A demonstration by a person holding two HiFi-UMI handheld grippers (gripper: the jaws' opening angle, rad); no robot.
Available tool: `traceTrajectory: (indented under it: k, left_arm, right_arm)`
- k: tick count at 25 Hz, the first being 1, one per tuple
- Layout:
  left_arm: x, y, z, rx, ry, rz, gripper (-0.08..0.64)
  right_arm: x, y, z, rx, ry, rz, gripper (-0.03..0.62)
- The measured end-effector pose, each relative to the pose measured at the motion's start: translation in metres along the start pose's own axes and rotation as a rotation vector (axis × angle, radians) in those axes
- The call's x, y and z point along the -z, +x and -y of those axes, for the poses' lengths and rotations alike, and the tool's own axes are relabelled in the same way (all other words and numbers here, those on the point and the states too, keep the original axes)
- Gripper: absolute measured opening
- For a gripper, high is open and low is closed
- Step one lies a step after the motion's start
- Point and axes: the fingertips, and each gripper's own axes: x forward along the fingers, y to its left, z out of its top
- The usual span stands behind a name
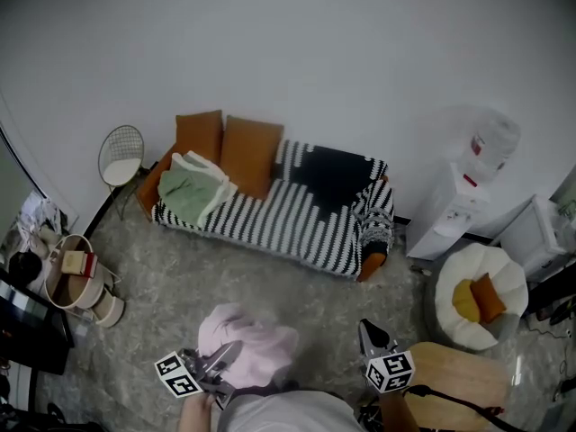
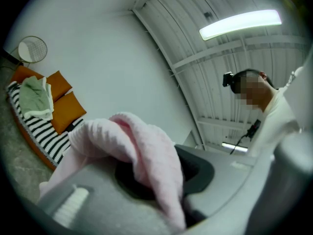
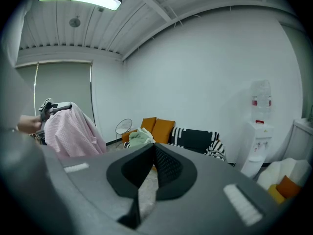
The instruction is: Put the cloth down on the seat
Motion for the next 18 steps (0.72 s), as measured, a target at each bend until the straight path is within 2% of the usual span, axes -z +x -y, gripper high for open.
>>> traceTrajectory:
  k: [7,18]
  left_arm:
    - [-0.01,0.009,-0.025,0.011,-0.02,-0.026,0.067]
    - [-0.047,0.054,-0.098,0.034,-0.031,-0.08,0.067]
  right_arm:
    - [-0.005,0.027,0.001,0.016,0.014,-0.002,0.005]
    - [-0.028,0.1,0.003,0.015,0.018,-0.042,0.005]
